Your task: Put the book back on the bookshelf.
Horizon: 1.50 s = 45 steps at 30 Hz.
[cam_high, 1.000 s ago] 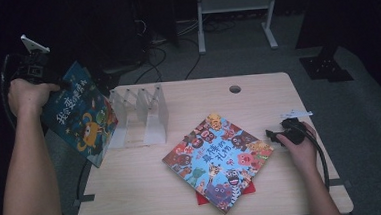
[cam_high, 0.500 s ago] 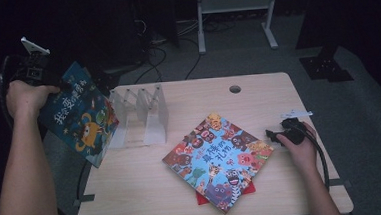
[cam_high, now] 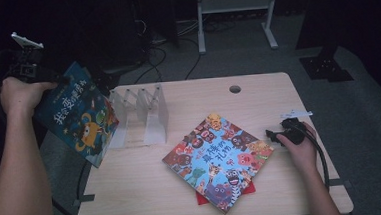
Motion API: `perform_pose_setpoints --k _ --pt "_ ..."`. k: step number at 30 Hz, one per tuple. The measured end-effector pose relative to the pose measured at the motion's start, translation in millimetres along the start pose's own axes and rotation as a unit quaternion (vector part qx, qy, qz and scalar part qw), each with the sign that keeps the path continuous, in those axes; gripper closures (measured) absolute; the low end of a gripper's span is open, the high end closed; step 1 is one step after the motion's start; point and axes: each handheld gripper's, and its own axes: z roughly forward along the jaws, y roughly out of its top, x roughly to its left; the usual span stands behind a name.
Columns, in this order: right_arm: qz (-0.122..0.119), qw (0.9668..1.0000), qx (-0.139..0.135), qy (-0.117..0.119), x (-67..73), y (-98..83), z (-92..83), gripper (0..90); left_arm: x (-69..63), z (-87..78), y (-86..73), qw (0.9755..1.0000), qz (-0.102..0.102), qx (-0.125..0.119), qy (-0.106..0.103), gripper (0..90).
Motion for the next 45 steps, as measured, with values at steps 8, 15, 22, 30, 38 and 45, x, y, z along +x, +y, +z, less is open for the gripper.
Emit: perform_pose_setpoints --k 8,15,22,30,38,45 --pt "0.000 1.0000 0.000 0.000 0.0 0.0 0.0 20.2 1.0 -11.1 -3.9 0.9998 0.004 -0.020 0.000 62.6" --pt "0.000 1.0000 0.000 0.000 0.0 0.0 0.0 20.2 1.5 -20.3 -7.5 0.9992 0.006 -0.040 -0.008 64.3" --pt "0.000 1.0000 0.000 0.000 0.1 0.0 0.0 20.2 2.3 -34.6 -8.9 0.9978 0.011 -0.063 -0.015 73.8" --pt "0.000 1.0000 0.000 0.000 0.1 0.0 0.0 20.2 -6.8 -35.1 -9.8 0.9976 0.030 -0.052 -0.035 86.9" --pt "0.000 1.0000 0.000 0.000 0.1 0.0 0.0 20.3 -30.1 -27.2 -13.7 0.9964 0.064 -0.033 -0.045 90.0" --pt "0.000 1.0000 0.000 0.000 0.1 0.0 0.0 20.3 -52.8 -18.0 -22.3 0.9936 0.094 -0.026 -0.057 90.0"
